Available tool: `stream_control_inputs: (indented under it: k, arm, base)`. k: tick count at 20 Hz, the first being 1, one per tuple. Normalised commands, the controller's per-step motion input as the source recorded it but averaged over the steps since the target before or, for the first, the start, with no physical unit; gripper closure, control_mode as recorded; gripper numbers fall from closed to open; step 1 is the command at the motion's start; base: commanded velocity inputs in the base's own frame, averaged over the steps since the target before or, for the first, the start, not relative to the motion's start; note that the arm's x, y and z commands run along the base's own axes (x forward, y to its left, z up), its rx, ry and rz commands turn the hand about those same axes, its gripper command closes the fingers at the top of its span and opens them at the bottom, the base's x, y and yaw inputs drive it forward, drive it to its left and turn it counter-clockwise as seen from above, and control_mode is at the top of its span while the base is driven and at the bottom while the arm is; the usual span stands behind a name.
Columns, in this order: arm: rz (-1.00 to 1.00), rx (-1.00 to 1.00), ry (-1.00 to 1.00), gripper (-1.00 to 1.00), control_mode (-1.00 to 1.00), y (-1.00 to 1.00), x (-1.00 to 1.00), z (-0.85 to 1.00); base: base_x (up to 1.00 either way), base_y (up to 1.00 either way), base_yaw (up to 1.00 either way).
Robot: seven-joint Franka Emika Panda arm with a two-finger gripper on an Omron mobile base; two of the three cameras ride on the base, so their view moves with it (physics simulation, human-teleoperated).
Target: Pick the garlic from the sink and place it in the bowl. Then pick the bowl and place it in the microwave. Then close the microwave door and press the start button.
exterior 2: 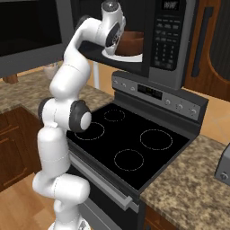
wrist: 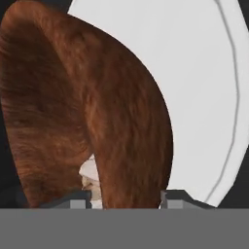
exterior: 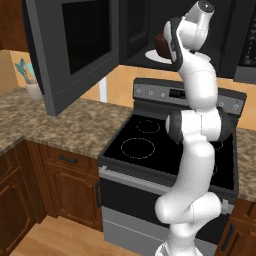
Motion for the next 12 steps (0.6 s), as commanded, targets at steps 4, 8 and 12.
stream_control_inputs:
  k: [4,8,12]
  arm:
    - [0.0,0.0,-0.57,-1.0,-1.0,0.0,0.0,-0.2]
    - [0.0,0.0,-0.5,-1.0,-1.0,0.15,-0.24,-0.05]
    - [0.02,0.17,-0.36,-1.0,-1.0,0.31,-1.0,0.37]
  base:
    - [0.0,0.0,0.0]
    - [0.0,0.0,0.0]
    - [0.0,0.0,0.0]
